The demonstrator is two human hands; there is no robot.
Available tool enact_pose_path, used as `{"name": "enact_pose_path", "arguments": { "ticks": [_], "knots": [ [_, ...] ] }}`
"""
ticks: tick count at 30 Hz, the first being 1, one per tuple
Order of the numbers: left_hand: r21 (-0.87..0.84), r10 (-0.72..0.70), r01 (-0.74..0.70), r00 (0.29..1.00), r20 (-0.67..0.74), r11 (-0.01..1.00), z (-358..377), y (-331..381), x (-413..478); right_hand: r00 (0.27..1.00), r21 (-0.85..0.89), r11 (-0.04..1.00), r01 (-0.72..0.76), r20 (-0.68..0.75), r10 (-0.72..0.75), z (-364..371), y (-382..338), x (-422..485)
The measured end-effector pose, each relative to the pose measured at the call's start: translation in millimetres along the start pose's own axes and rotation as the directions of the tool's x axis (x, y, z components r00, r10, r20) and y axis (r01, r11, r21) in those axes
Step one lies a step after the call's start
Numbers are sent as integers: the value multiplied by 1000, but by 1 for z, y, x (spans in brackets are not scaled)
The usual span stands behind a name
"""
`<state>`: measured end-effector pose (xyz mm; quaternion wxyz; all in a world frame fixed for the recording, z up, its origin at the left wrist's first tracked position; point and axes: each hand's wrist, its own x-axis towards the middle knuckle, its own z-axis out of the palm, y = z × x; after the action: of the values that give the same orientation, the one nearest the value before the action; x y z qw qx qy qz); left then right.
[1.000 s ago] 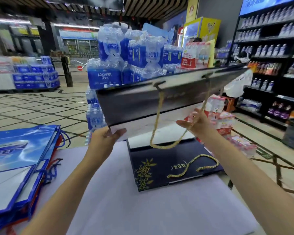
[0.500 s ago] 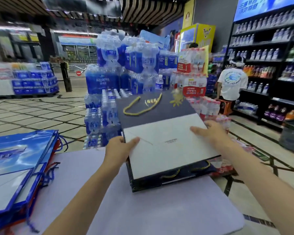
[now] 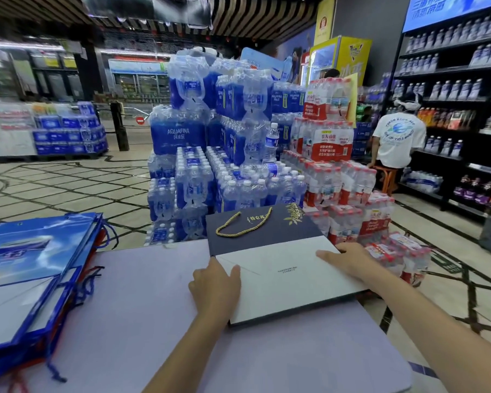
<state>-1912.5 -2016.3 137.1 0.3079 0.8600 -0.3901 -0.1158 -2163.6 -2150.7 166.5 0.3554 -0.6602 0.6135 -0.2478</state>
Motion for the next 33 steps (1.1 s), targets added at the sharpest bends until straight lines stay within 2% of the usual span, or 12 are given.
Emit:
{"name": "enact_pose_path", "arguments": {
  "ticks": [6, 10, 15, 22, 33],
  "knots": [
    [-99, -8, 5, 1000, -29, 995, 2, -1, 5, 999, 21, 1000, -13, -34, 13, 11, 4, 10],
    [-70, 29, -33, 998, -61, 997, 0, 2, 6, 999, 21, 999, -23, -34, 24, 14, 6, 16],
    [-104, -14, 6, 997, -79, 995, 6, 3, 5, 999, 30, 999, -34, -27, 34, 12, 2, 17],
    [-131, -6, -4, 997, -81, 991, 10, 1, 14, 997, 46, 999, -21, -77, 25, 14, 4, 17],
    [-89, -13, 4, 994, -104, 996, 11, 7, 19, 997, -85, 995, 52, -58, -57, 13, -2, 23]
  ]
}}
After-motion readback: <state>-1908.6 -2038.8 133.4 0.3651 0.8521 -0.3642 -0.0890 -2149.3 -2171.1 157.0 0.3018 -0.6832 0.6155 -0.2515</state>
